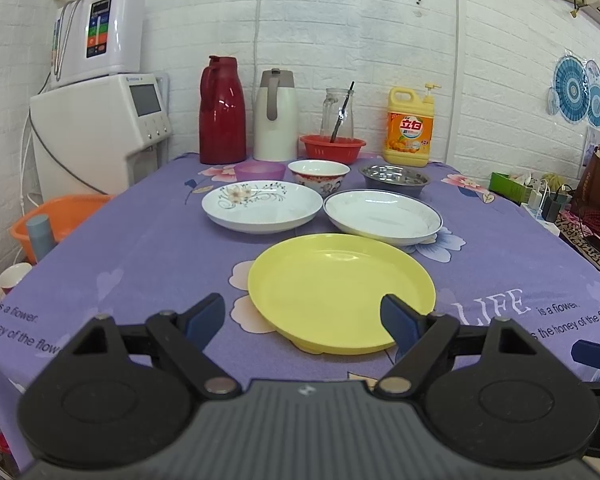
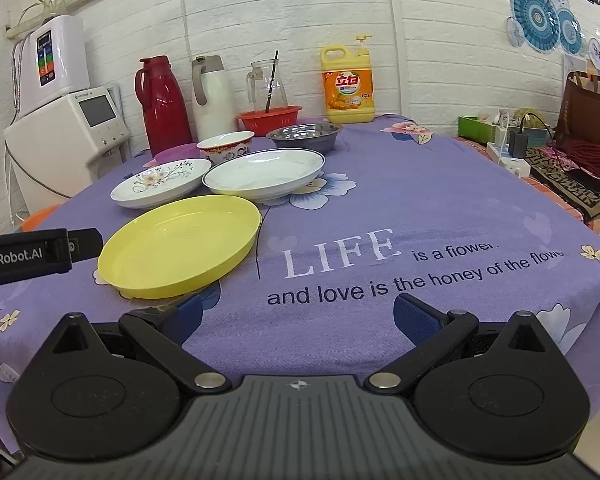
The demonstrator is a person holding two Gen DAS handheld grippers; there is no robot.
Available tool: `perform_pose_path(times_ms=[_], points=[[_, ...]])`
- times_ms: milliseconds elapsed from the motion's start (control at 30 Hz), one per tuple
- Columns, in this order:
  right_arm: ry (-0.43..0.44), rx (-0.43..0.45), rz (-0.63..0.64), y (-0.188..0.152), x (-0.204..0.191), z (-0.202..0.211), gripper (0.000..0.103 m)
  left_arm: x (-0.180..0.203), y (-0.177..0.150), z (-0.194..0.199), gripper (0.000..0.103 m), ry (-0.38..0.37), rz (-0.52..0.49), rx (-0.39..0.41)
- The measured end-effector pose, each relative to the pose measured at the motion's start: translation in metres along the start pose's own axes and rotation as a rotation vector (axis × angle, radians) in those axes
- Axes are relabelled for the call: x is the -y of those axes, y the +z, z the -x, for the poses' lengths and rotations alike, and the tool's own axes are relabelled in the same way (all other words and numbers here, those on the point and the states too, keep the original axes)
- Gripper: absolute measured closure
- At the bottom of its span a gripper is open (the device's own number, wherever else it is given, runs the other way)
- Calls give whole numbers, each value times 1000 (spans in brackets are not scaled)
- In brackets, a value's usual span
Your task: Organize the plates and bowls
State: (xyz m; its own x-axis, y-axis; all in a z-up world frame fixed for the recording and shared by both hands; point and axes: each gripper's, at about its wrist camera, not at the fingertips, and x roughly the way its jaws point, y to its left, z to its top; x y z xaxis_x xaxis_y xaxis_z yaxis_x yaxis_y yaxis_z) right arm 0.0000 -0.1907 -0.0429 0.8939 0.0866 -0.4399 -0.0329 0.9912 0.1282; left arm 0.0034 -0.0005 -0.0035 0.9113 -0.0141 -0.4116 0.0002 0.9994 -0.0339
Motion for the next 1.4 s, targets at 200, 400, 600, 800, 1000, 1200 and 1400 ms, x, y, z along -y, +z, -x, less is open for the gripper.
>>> perform_pose_path(times_ms=[200,400,600,800,1000,1200,1400], points=[[8,-11,3,-1,-3,-1,0,1,1,3,20,0,-11,5],[11,-13,6,-1,-4,-2,0,2,1,3,20,-3,-18,2],[13,-17,10,-3,-6,-2,0,2,0,3,20,-6,-22,2],[15,-21,14,-4,-7,-3,0,2,0,4,20,-5,-22,-1],[15,-23,15,-4,-8,-3,0,1,0,3,20,-8,-23,-7],[17,-23,17,-5,-10,-4,0,2,0,3,20,-10,-26,-9],[17,-24,17,-5,-10,-4,0,3,-1,3,20,-10,-29,-12]])
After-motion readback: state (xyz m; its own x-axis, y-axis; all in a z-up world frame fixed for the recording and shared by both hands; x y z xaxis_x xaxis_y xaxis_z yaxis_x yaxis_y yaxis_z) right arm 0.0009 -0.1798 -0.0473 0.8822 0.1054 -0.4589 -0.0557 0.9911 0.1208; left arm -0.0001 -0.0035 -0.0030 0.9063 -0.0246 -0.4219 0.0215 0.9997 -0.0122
